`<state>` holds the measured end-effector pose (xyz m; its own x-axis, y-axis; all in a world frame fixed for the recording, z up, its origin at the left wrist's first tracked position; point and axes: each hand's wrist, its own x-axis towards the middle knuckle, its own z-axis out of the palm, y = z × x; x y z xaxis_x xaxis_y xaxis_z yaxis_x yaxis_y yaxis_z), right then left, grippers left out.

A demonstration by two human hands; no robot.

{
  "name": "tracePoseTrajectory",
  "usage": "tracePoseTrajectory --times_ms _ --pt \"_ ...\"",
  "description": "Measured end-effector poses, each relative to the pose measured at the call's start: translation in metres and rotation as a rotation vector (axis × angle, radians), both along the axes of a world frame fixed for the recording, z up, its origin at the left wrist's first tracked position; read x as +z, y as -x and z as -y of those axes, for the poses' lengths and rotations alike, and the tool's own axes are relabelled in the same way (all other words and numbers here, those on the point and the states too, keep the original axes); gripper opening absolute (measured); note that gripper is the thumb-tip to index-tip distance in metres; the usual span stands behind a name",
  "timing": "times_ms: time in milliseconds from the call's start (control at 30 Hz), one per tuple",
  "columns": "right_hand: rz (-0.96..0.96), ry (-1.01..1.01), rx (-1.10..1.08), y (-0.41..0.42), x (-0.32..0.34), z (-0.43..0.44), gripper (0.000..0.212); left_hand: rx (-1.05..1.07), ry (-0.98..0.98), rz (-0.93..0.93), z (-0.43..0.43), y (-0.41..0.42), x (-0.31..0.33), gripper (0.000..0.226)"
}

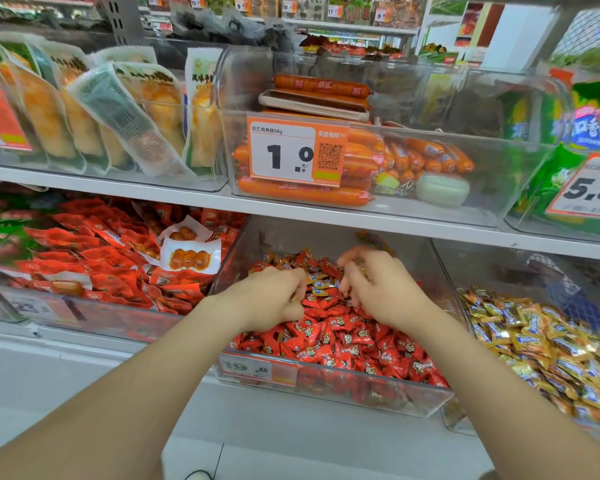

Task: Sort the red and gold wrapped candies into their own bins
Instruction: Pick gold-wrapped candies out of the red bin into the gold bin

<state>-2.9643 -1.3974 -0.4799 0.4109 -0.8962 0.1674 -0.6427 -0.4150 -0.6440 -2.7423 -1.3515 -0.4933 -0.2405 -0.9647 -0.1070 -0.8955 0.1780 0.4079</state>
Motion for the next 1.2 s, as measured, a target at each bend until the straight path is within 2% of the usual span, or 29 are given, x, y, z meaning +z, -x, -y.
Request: tracePoseTrajectory --times_ms 67,167,267,367,433,533,700,767,900,1033,1200 --pt "0.068 -0.031 -0.022 0.000 0.001 0.003 0.028 0.067 0.059 -0.058 0.001 0.000 0.004 0.008" --pt "0.059 0.011 -0.055 -0.001 0.002 0.009 0.039 0.210 0.189 -0.100 0.004 0.000 0.008 0.030" --pt "0.015 0.049 -0.040 -0.005 -0.001 0.018 0.029 0.311 0.270 -0.105 0.008 0.004 0.007 0.041" --pt "-0.111 0.086 0.070 -0.011 -0.010 0.028 0.017 0.387 0.288 -0.132 0.018 0.009 0.007 0.050" --pt "-0.215 0.095 0.122 -0.015 -0.017 0.035 0.021 0.360 0.293 -0.154 0.027 0.008 0.002 0.042" --pt "-0.324 0.107 0.149 -0.019 -0.024 0.045 0.030 0.218 0.272 -0.081 0.042 0.006 -0.011 0.022" --pt "-0.453 0.011 0.269 -0.023 -0.030 0.060 0.058 0.025 0.118 0.181 0.050 0.006 -0.025 0.037" --pt "-0.463 -0.024 0.282 -0.025 -0.031 0.067 0.062 0.025 0.104 0.226 0.052 0.005 -0.026 0.032" --pt "-0.462 0.049 0.325 -0.034 -0.035 0.073 0.044 0.035 0.123 0.093 0.054 0.001 -0.014 0.018" --pt "-0.433 0.142 0.266 -0.034 -0.033 0.068 0.041 0.030 0.170 0.026 0.043 -0.006 0.007 0.028" --pt "-0.271 0.084 0.231 -0.018 -0.018 0.058 0.023 0.088 0.113 -0.001 0.027 -0.011 0.019 0.044"
